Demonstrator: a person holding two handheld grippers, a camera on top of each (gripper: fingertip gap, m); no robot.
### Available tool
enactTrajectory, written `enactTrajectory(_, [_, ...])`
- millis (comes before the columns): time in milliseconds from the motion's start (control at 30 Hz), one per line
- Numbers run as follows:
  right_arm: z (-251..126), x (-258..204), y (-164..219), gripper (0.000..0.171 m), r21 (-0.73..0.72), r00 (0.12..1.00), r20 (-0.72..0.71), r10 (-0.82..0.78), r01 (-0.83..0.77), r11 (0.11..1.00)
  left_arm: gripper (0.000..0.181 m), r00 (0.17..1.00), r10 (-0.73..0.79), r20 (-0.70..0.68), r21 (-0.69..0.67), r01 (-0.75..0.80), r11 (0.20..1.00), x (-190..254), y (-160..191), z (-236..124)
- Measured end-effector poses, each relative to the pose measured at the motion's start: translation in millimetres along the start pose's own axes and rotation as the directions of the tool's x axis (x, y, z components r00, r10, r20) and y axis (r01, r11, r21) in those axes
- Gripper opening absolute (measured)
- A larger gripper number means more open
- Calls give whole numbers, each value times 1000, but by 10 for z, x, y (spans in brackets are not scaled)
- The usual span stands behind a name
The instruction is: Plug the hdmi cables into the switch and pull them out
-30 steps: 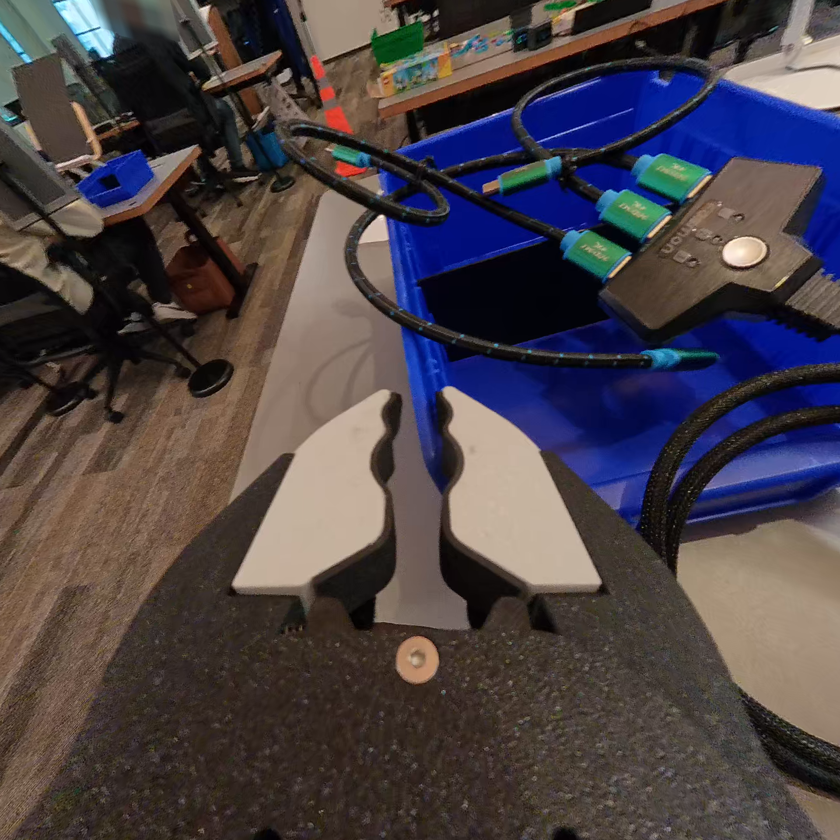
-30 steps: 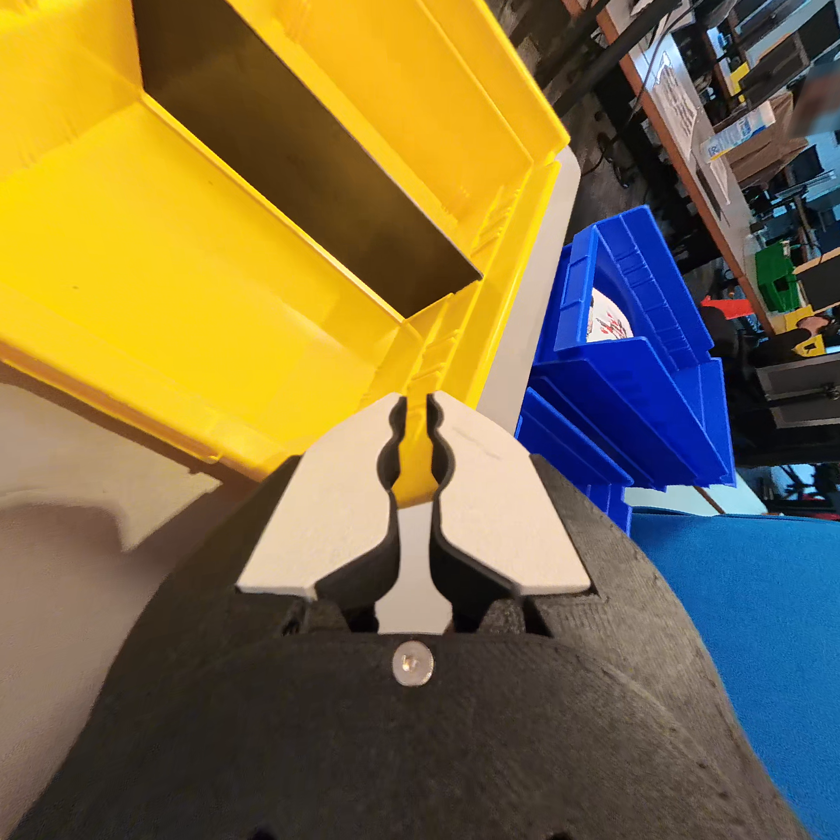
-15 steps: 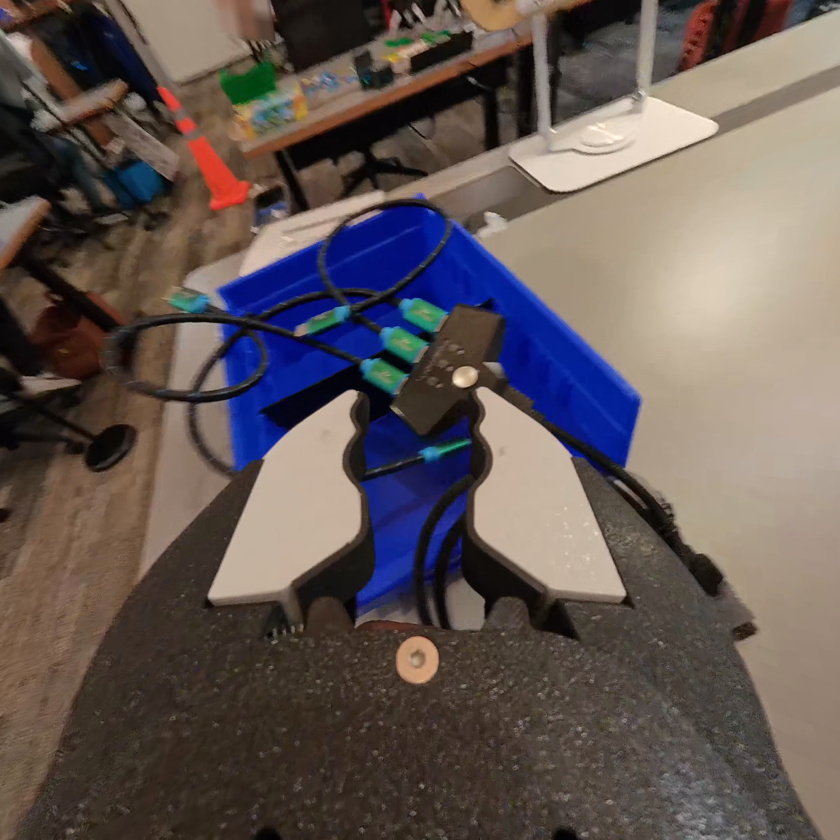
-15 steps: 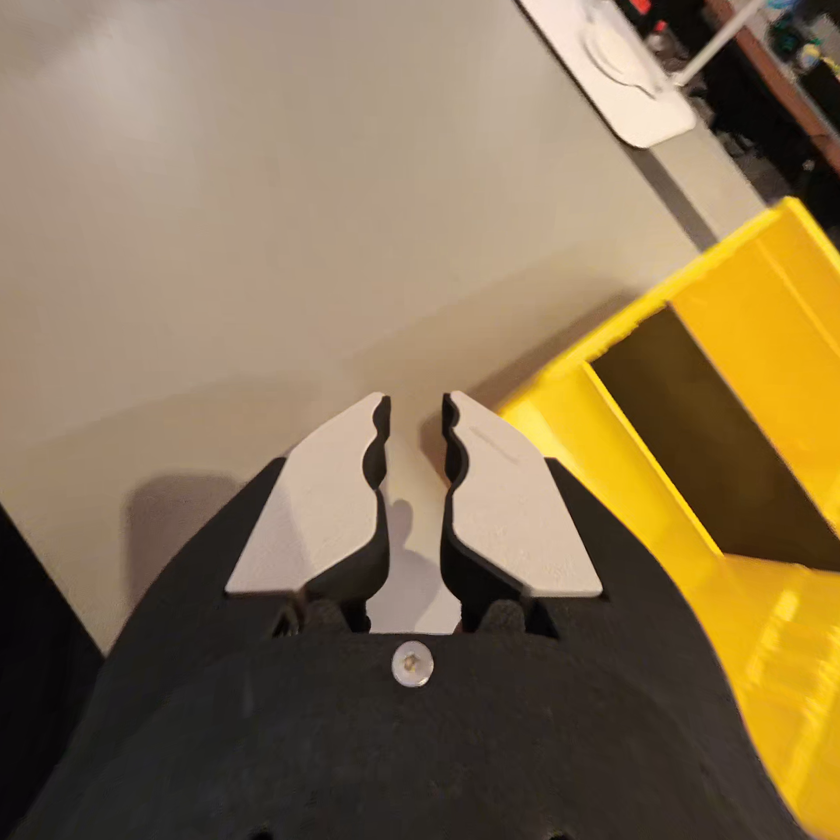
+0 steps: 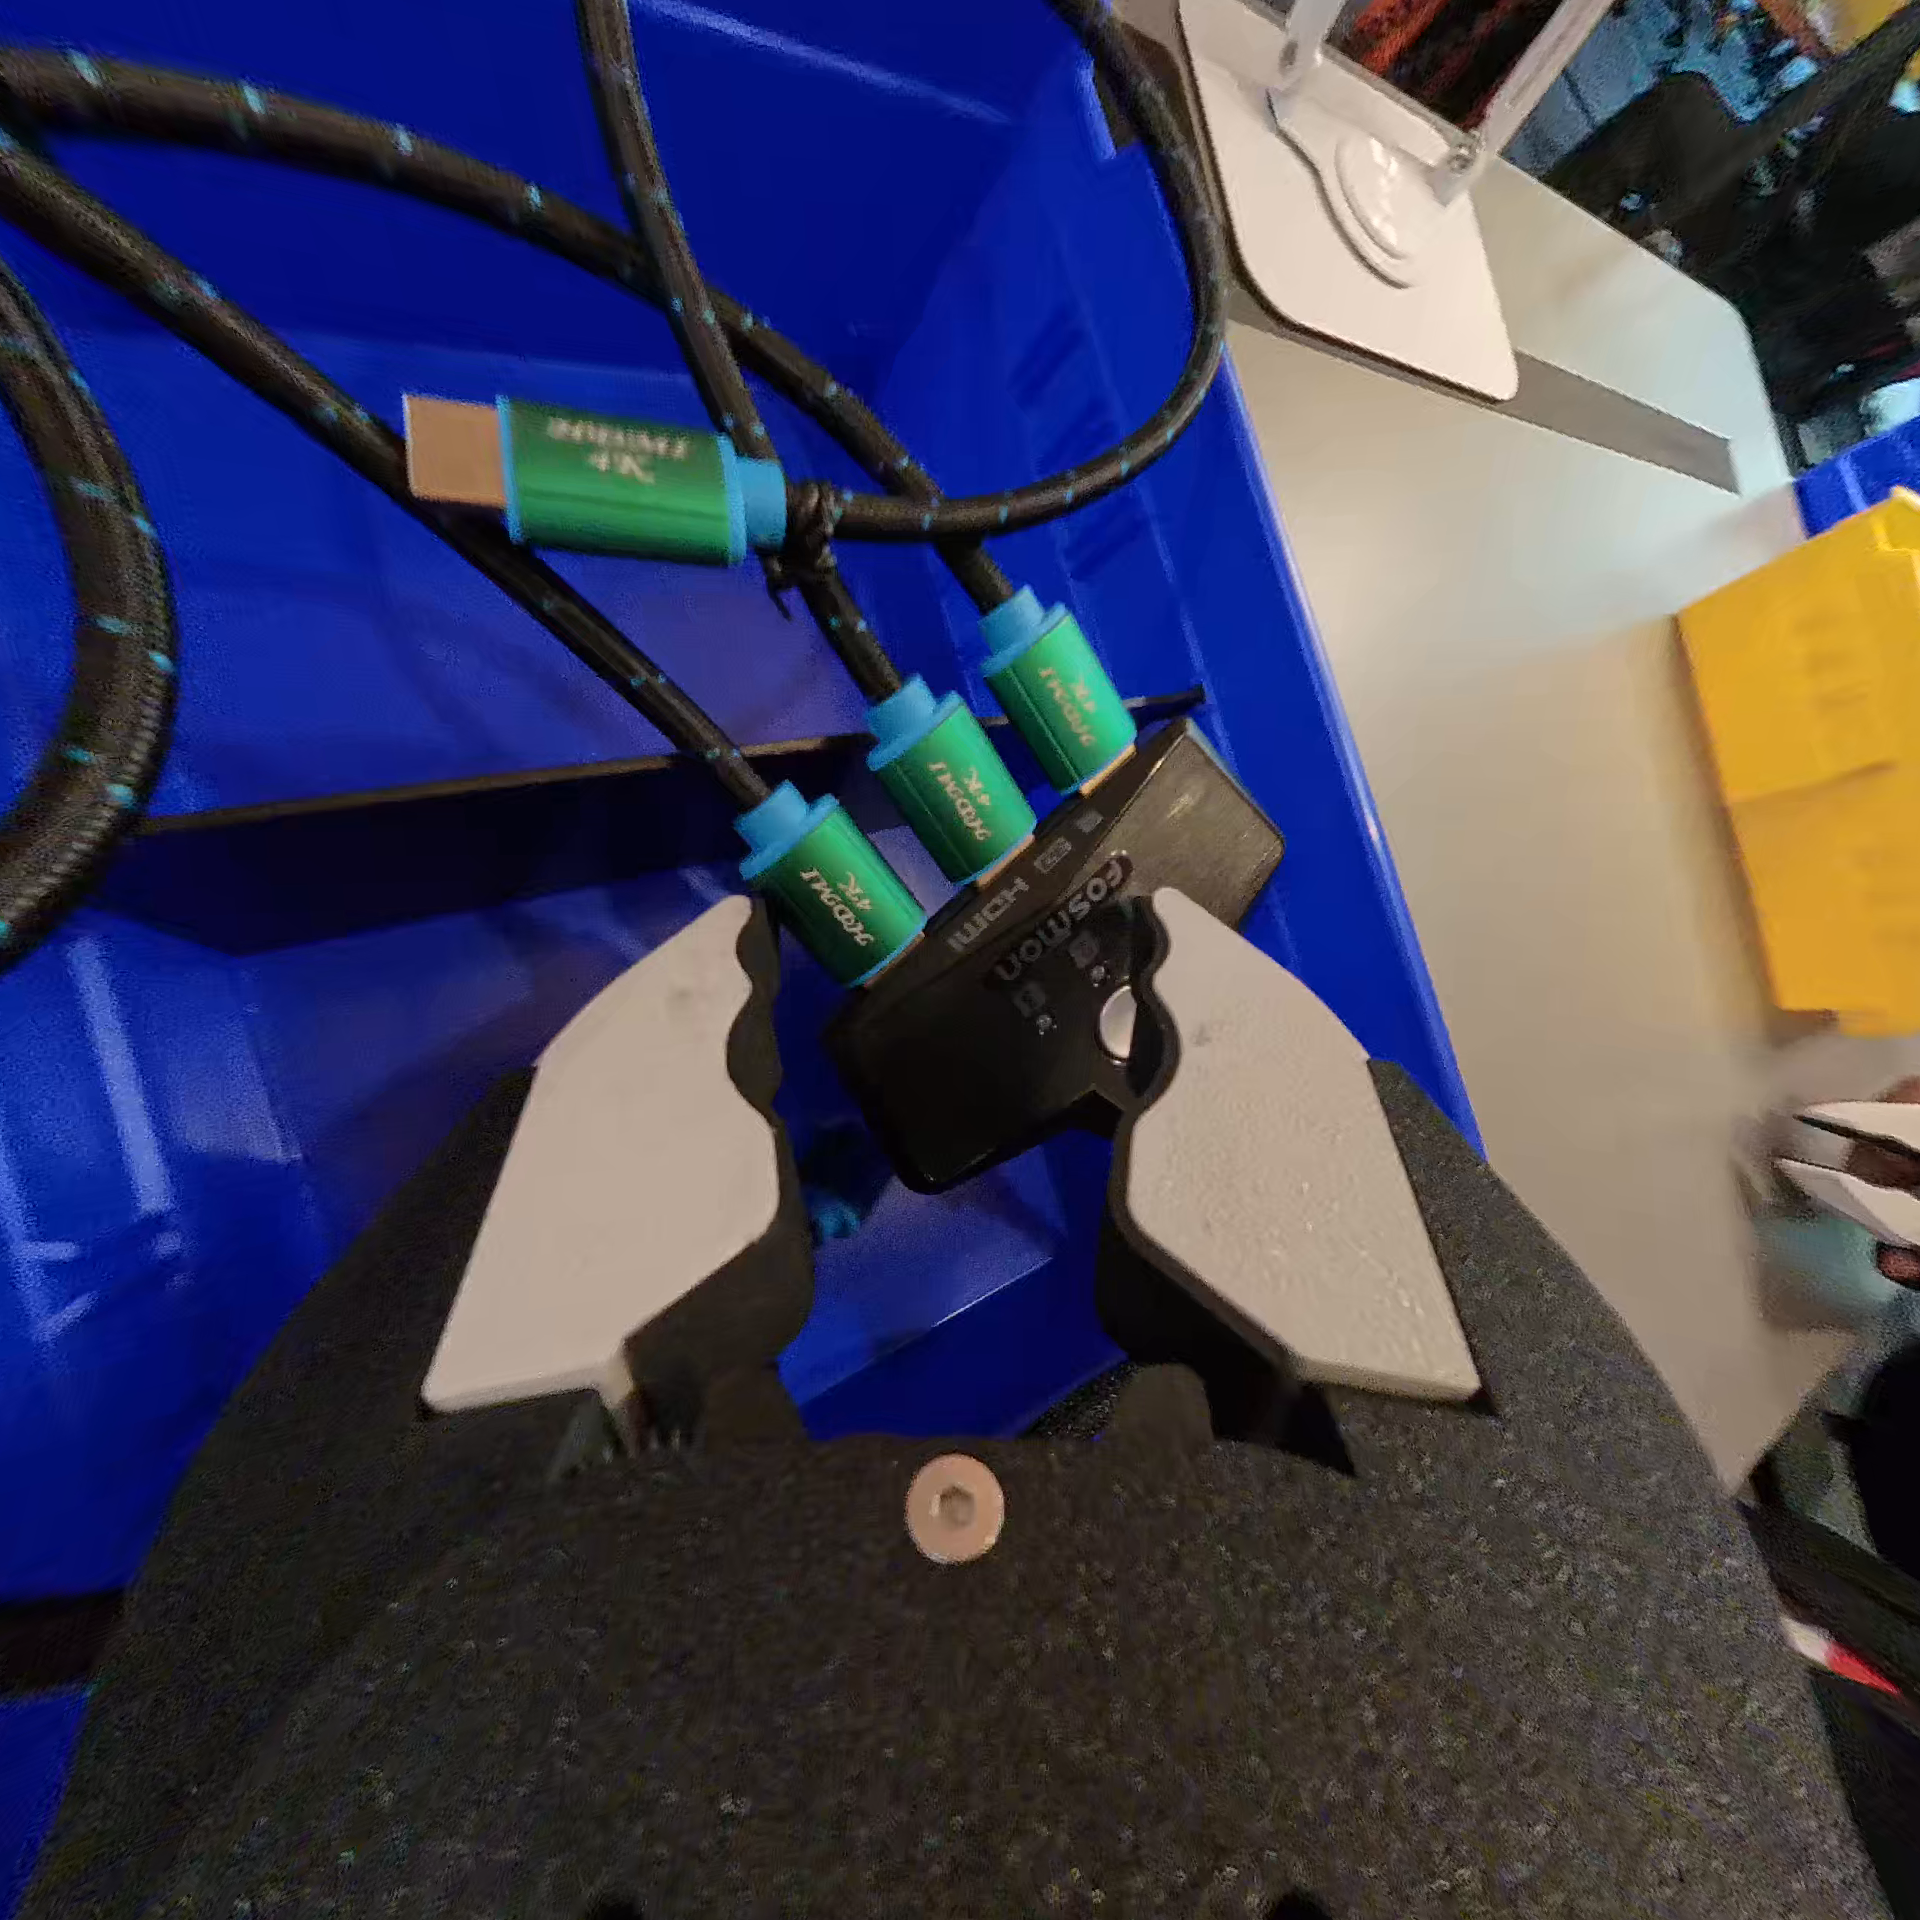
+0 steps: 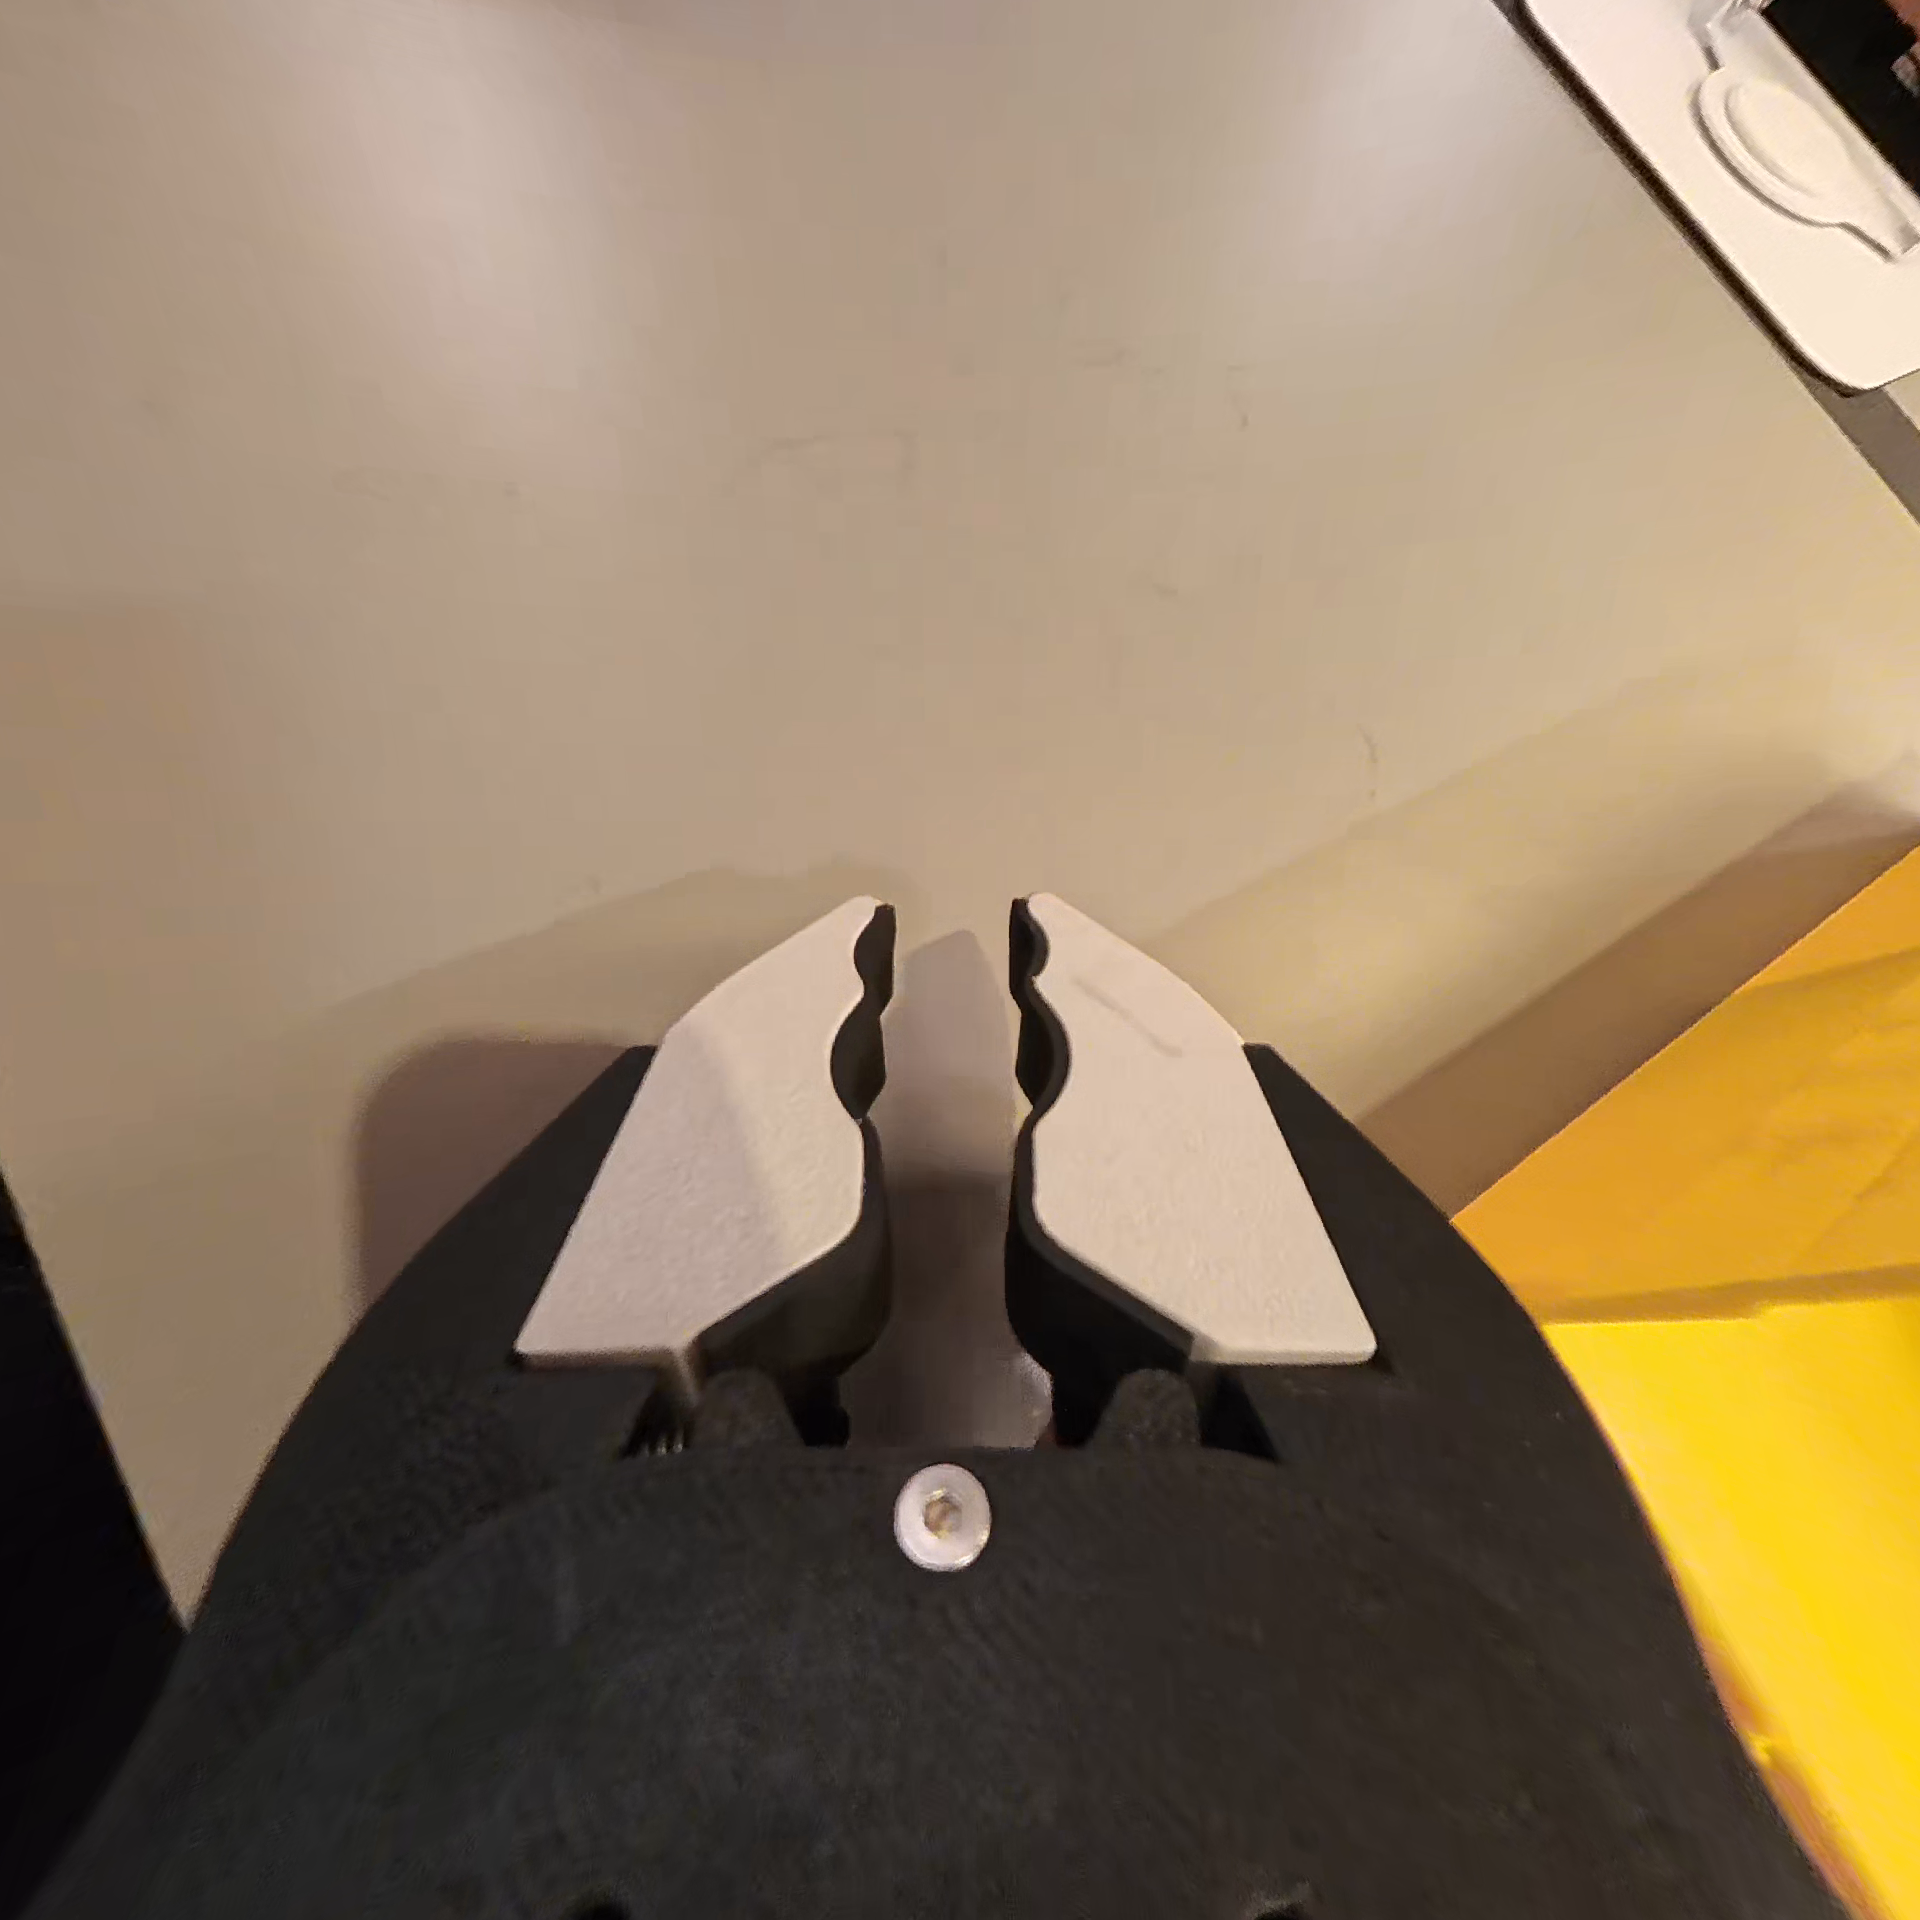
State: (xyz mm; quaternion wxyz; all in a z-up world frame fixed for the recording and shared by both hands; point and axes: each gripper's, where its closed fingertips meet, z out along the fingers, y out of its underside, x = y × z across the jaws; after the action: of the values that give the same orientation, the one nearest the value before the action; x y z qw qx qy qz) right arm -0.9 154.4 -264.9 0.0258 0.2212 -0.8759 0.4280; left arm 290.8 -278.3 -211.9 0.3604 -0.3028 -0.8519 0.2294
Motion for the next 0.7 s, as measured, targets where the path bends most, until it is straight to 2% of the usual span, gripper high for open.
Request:
enactTrajectory(33, [12,0,19,21,0,1000,2,7,-7,1000,65,999,-16,-29,-10,16,1000,5,27,29])
enactTrajectory(167, [56,8,54,21,-13,1000,0,7,-7,1000,58,982,-84,-171,-14,82,997,87,59,81])
enactTrajectory(267, [73,7,44,21,-14,1000,-2,-4,4,1000,40,954,-134,-267,42,150,988,117,-1,25])
enactTrajectory(300, [73,7,41,21,-12,1000,-3,-5,5,1000,20,947,-143,-288,92,176,980,111,-59,-36])
enactTrajectory(367, [65,12,30,21,-4,1000,-2,0,0,1000,16,926,-117,-359,159,184,970,213,-126,-182])
enactTrajectory(533, [55,20,6,21,12,1000,10,17,-17,1000,13,948,17,-318,273,74,959,567,-196,-537])
enactTrajectory(700, [51,-22,-117,22,39,999,35,3,-4,999,12,948,209,-242,351,-115,929,1209,-272,-993])
